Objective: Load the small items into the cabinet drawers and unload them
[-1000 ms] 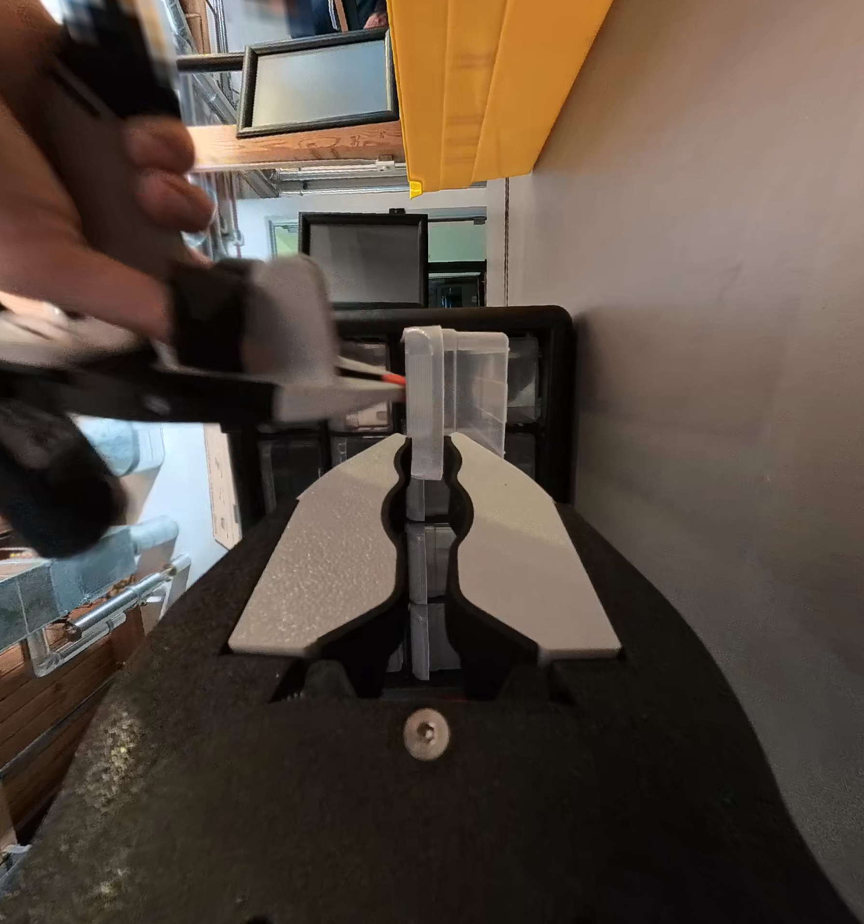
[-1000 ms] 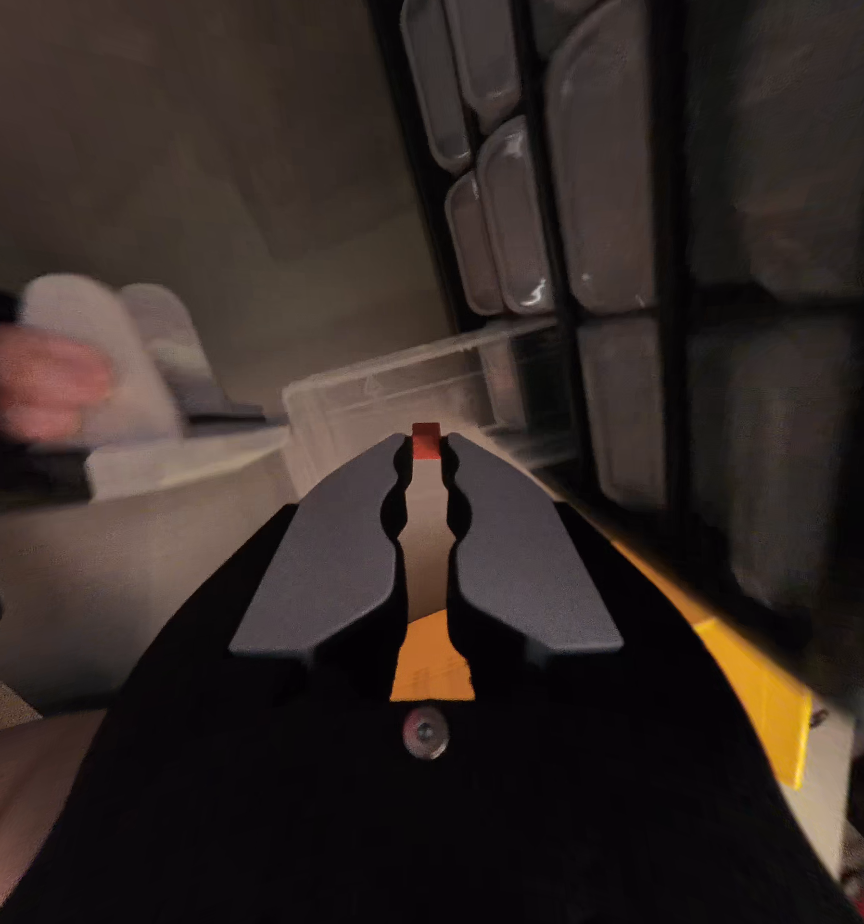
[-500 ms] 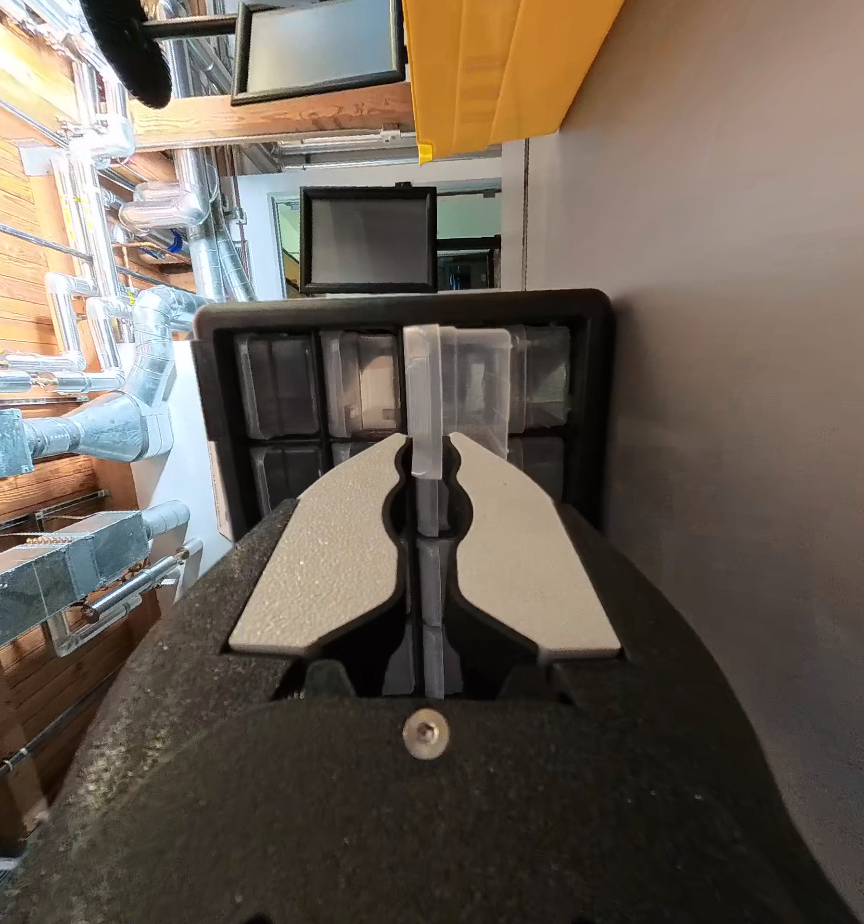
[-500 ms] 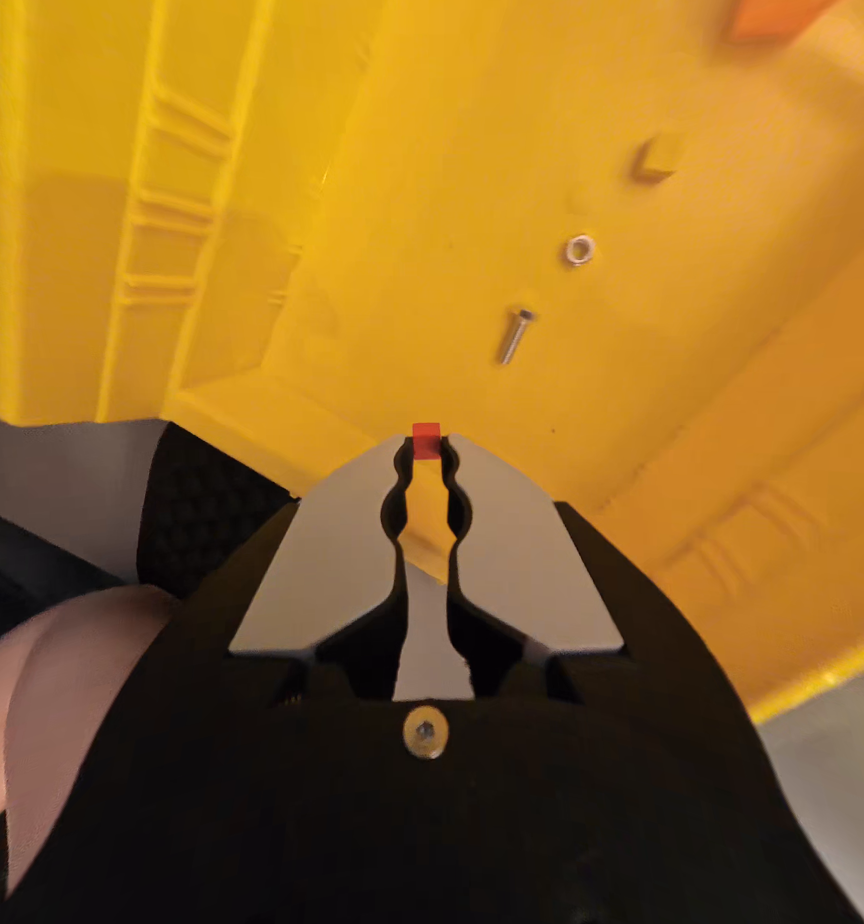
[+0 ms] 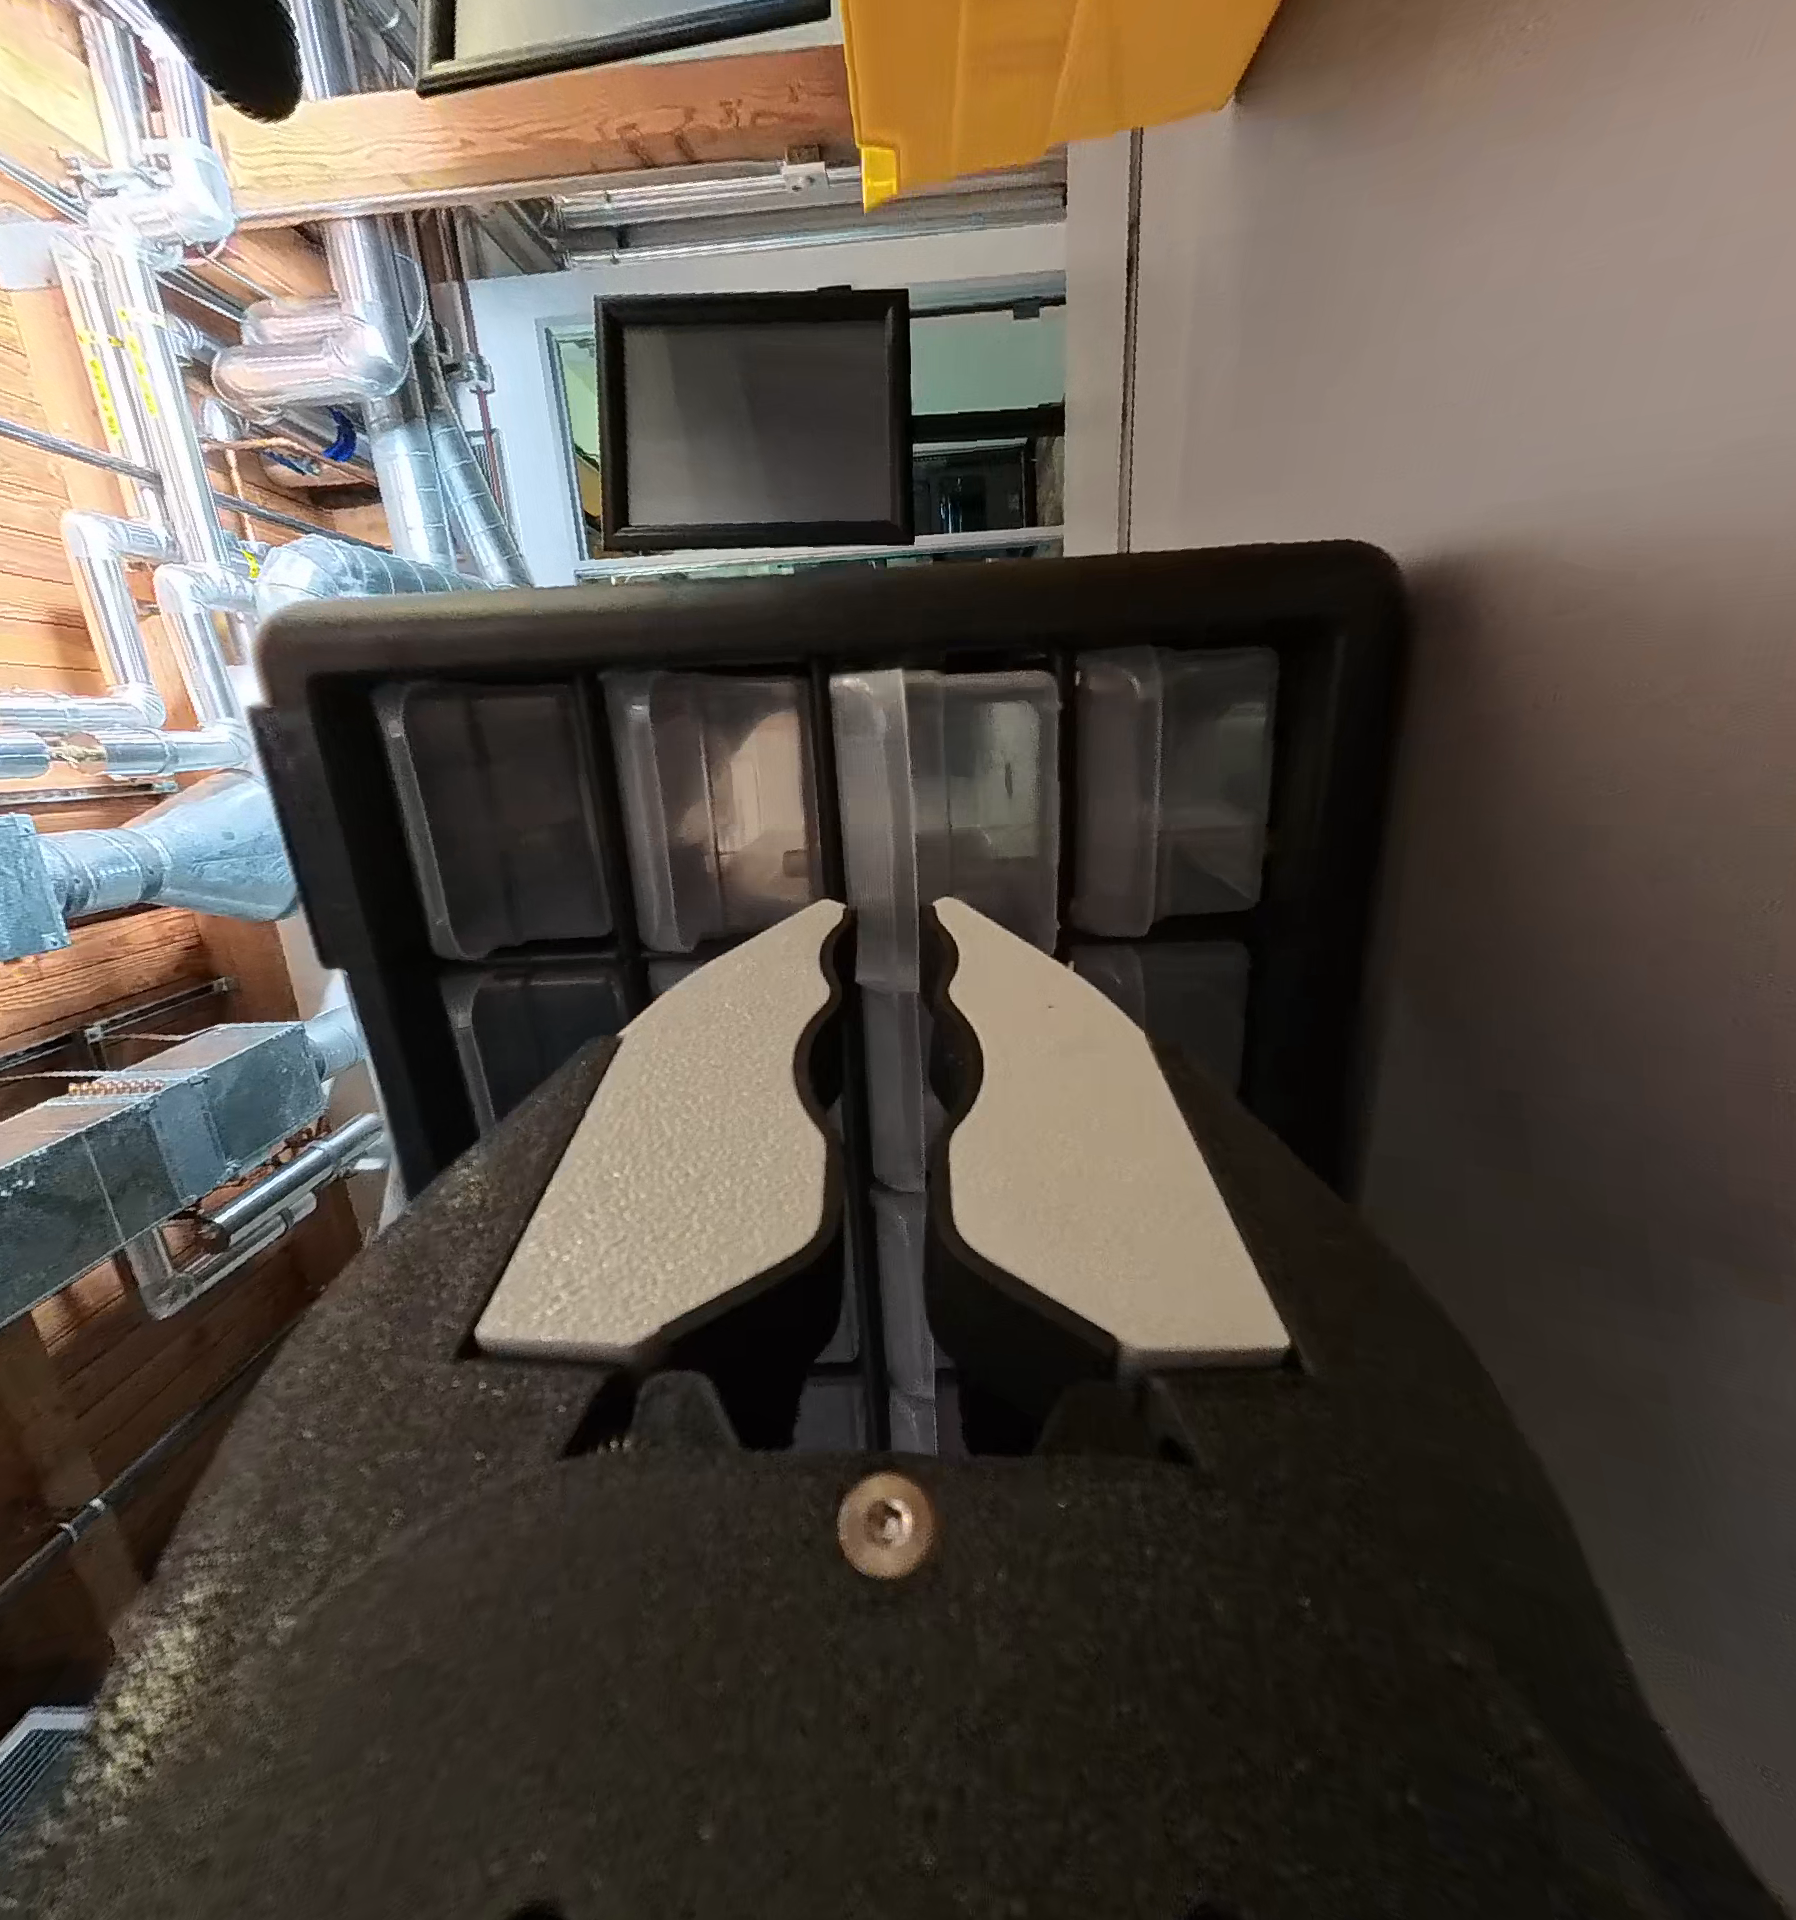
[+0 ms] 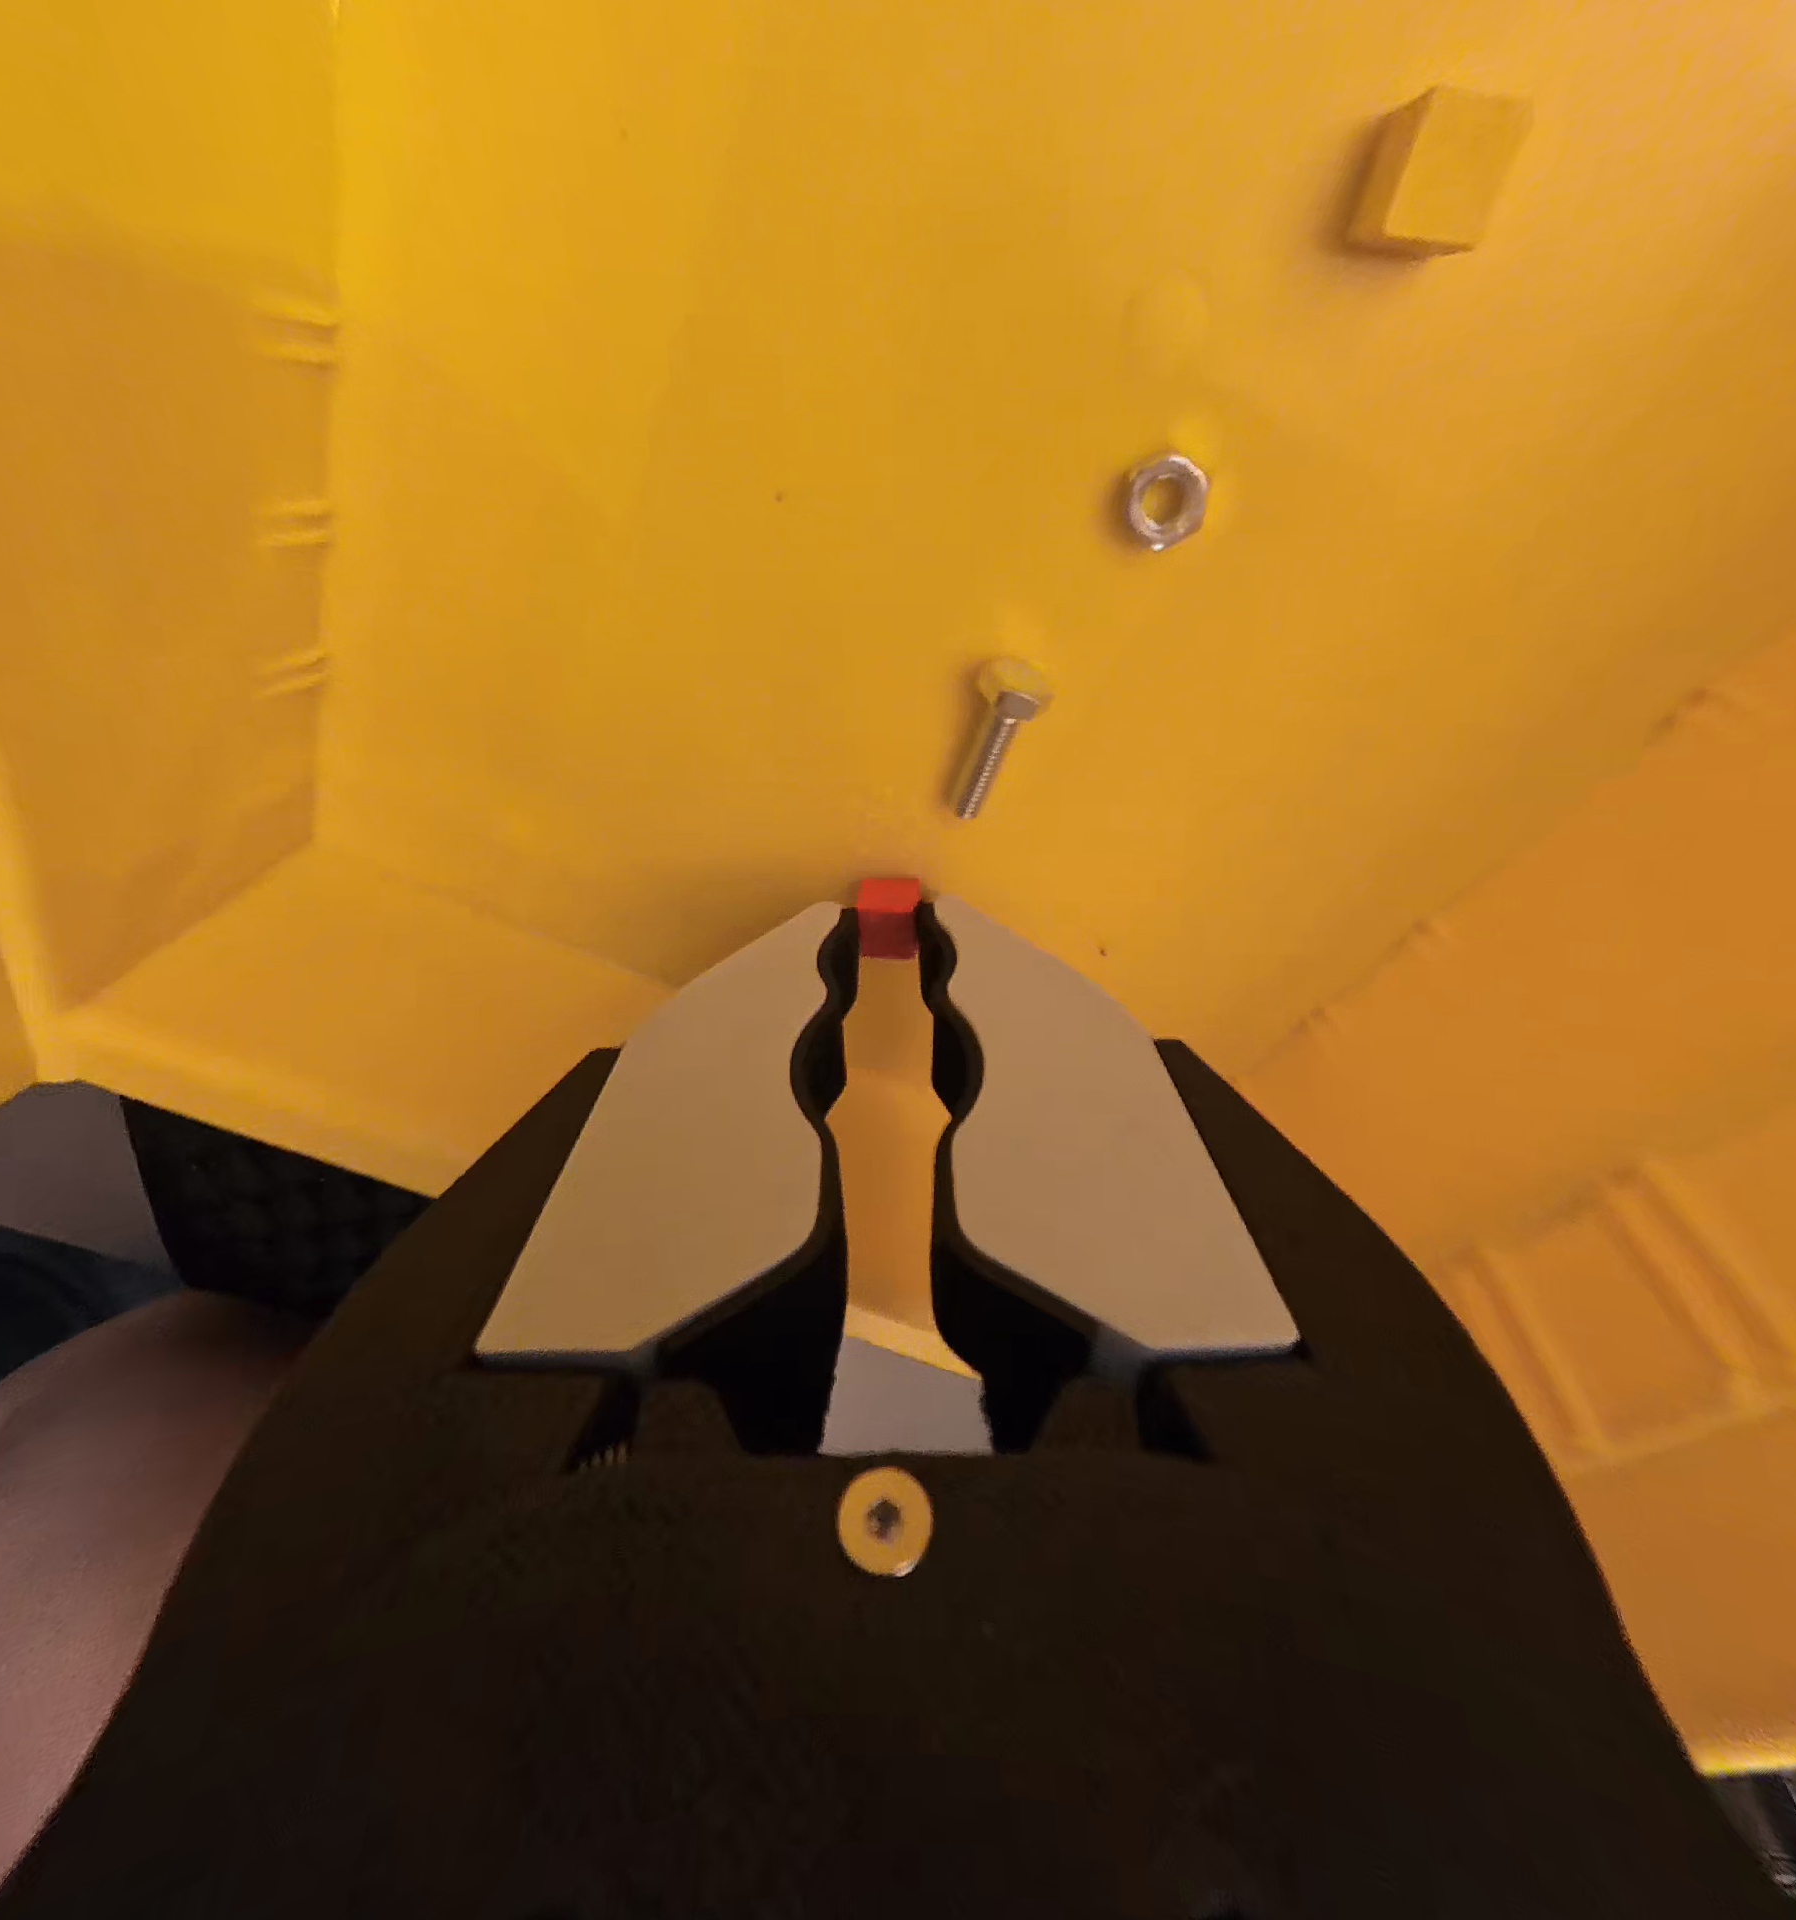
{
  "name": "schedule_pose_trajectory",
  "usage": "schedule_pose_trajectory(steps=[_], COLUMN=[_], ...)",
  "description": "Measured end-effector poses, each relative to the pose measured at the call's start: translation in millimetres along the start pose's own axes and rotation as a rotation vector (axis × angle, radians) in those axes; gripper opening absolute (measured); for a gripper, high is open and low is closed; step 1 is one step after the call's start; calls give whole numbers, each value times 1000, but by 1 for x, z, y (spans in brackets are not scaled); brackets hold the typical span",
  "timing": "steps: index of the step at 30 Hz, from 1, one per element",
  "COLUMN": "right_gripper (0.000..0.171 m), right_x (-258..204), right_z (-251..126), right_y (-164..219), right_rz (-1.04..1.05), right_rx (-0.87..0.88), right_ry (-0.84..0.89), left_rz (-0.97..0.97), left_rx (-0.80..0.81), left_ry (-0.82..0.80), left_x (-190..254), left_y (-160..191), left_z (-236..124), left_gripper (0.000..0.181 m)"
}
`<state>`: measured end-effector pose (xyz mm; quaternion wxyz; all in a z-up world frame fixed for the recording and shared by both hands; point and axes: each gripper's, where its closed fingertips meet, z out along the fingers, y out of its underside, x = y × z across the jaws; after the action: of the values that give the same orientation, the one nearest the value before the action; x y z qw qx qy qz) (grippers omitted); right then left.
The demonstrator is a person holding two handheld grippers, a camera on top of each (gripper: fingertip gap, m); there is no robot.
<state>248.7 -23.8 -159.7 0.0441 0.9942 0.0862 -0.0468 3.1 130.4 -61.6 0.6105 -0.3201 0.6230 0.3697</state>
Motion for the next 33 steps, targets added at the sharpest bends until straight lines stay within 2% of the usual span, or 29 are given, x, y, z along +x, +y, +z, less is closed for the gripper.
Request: schedule_pose_trajectory(steps=[3, 5, 8, 13, 16, 17, 20, 21, 24, 26, 29, 33], right_gripper=[15, 24, 25, 27, 27, 27, 28, 29, 32, 32, 32, 32], right_x=[1, -4, -7, 19, 36, 44, 68, 74, 83, 81, 81, 77], right_z=[1, -2, -16, -59, -89, -100, -138, -152, -197, -215, -223, -212], right_y=[0, 0, -2, -7, -21, -27, -43, -47, -50, -45, -38, -45], right_rz=[22, 21, 19, 131, 180, 195, 239, 246, 258, 239, 241, 217], right_rx=[17, 39, 109, 305, 497, 572, 811, 898, 1165, 1255, 1281, 1230], right_ry=[-4, -37, -49, 78, 123, 146, 248, 287, 369, 397, 437, 415], left_rz=[-18, -11, 2, 11, 21, 7, -26, -30, -82, -119, -151, -135], left_rx=[0, 7, 9, -18, -27, -28, -53, -46, 18, 72, 131, 94], left_ry=[-7, -16, -32, -29, -25, -10, 19, 14, 14, 35, 43, -12], left_x=[0, 1, 1, 0, 0, 3, 8, 7, 1, -3, -2, -6], left_y=[1, 3, 3, 5, 5, 5, 14, 16, 19, 17, 8, 4], left_z=[6, 9, 13, 22, 22, 22, 16, 12, -3, -12, -17, -6], left_gripper=[11, 14, 13, 12, 11, 14, 42, 46, 40, 31, 20, 7])
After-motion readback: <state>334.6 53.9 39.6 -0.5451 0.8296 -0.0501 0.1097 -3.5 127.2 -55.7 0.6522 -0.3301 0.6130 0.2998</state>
